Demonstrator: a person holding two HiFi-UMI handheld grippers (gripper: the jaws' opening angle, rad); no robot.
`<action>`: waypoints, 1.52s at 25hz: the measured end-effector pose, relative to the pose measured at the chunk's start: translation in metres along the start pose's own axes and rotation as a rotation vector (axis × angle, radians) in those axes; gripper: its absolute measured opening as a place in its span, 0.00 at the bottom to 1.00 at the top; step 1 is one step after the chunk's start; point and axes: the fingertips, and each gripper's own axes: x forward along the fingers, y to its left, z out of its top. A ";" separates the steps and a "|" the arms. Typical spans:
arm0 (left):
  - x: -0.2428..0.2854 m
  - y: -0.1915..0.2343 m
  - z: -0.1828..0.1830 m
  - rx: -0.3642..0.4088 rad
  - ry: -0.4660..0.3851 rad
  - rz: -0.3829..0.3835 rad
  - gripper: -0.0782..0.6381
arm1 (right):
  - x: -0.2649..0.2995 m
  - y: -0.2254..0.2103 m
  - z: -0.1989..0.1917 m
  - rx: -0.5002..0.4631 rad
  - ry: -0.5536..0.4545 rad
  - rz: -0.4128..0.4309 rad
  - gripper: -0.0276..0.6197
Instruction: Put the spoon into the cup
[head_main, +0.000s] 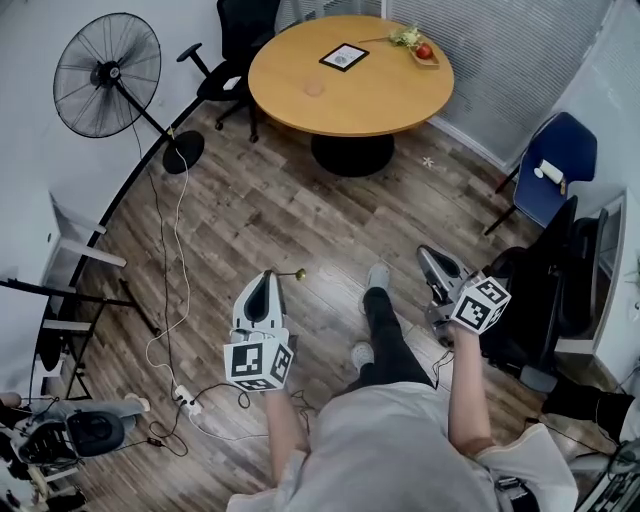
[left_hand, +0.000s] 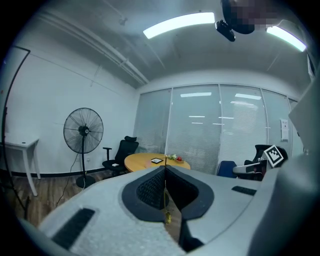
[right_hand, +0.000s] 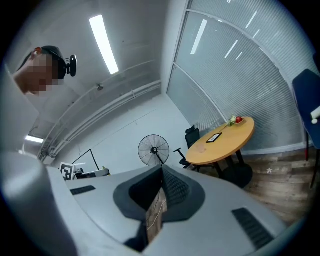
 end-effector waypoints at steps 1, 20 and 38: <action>0.007 -0.001 -0.001 0.006 0.006 -0.004 0.12 | 0.002 -0.007 0.001 0.007 -0.003 -0.002 0.04; 0.252 0.013 0.072 0.162 -0.006 -0.098 0.12 | 0.144 -0.166 0.098 -0.025 0.045 -0.163 0.04; 0.338 0.084 0.053 0.092 0.059 -0.005 0.12 | 0.236 -0.232 0.116 -0.056 0.160 -0.154 0.02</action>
